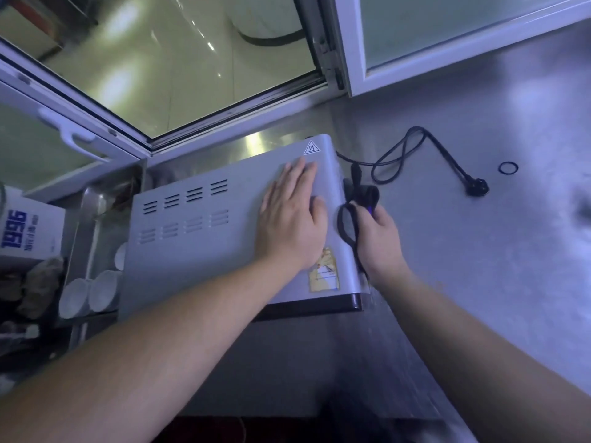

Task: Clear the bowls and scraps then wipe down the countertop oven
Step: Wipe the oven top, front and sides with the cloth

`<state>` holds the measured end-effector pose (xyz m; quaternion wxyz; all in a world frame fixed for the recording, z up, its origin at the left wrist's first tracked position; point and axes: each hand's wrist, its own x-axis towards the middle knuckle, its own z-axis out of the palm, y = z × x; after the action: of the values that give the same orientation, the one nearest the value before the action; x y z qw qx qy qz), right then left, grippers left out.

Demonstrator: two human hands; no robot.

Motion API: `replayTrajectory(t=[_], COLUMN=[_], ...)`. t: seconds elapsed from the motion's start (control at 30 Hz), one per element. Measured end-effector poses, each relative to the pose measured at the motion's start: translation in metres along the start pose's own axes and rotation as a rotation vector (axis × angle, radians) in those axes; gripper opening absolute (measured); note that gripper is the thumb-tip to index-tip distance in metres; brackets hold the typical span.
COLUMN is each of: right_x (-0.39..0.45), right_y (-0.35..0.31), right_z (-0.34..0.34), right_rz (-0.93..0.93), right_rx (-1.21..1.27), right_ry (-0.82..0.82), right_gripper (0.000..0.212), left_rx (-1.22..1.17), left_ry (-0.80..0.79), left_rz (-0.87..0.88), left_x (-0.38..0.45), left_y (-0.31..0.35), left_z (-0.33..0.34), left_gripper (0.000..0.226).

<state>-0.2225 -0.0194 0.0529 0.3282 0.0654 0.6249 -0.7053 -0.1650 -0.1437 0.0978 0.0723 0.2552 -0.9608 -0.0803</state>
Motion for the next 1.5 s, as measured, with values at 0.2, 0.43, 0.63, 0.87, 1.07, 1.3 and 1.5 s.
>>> replayTrajectory(t=[0.2, 0.43, 0.63, 0.87, 1.07, 1.3, 1.5], right_x=[-0.077, -0.073, 0.001, 0.073, 0.077, -0.01, -0.075], right_y=[0.038, 0.038, 0.002, -0.034, -0.027, 0.01, 0.047], right_z=[-0.028, -0.033, -0.011, 0.017, 0.017, -0.013, -0.039], right_rz=[0.083, 0.105, 0.06, 0.049, 0.018, 0.053, 0.118], right_rx=[0.065, -0.039, -0.051, -0.071, -0.094, 0.045, 0.014], right_ry=[-0.035, -0.071, -0.104, -0.086, -0.077, -0.082, -0.09], right_gripper=[0.015, 0.016, 0.018, 0.015, 0.024, 0.025, 0.027], left_rx=[0.002, 0.0, -0.02, -0.043, -0.034, -0.021, -0.018], left_ry=[-0.015, -0.013, 0.009, 0.0, 0.002, 0.002, -0.001], left_rz=[-0.003, 0.006, -0.004, -0.01, -0.007, -0.009, 0.002], left_x=[0.0, 0.0, -0.001, 0.0, 0.0, 0.0, 0.0], left_y=[0.0, 0.001, 0.002, 0.001, 0.0, 0.001, 0.001], left_z=[-0.001, 0.0, 0.001, 0.0, 0.0, 0.0, -0.001], left_gripper=[0.057, 0.057, 0.058, 0.059, 0.057, 0.058, 0.058])
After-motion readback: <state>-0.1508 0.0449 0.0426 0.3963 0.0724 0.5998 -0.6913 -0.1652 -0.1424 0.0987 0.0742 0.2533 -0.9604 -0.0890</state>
